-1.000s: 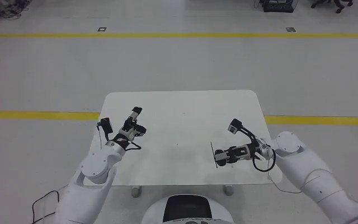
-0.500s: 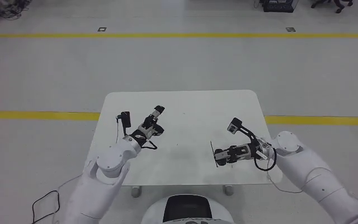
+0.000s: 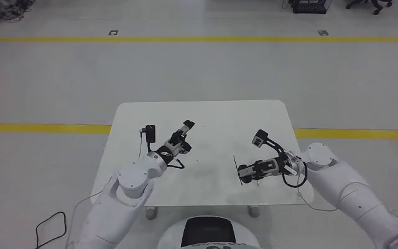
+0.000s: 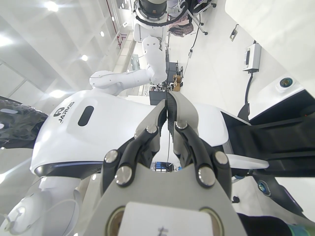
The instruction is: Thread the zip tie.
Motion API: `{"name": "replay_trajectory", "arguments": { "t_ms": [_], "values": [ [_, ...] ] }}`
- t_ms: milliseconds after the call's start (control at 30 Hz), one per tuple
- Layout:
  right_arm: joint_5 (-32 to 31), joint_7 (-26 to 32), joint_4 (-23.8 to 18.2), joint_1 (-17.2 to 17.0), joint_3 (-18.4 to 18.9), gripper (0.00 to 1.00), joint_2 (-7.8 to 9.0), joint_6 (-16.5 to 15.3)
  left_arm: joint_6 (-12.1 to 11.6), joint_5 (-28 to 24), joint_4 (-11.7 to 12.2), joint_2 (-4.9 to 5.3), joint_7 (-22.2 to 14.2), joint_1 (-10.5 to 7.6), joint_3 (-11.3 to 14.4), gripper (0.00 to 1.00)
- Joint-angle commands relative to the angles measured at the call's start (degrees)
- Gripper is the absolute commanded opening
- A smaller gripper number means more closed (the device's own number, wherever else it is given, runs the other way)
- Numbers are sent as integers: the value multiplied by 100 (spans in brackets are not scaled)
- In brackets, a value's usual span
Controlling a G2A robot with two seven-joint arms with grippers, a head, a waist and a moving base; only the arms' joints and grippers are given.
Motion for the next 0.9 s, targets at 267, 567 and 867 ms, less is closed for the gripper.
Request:
{"name": "replay_trajectory", "arguments": {
  "t_ms": [267,567,867],
  "values": [
    [0,0,0,0,0,0,0,0,0,0,0,0,0,0,0,100],
    [78,0,-139,65,-350,0,79,0,-261,-305,96,-50,-885,-125,686,100],
    [205,0,-108,323,-717,0,182,0,-387,-299,240,-90,-758,-271,899,100]
  ]
}}
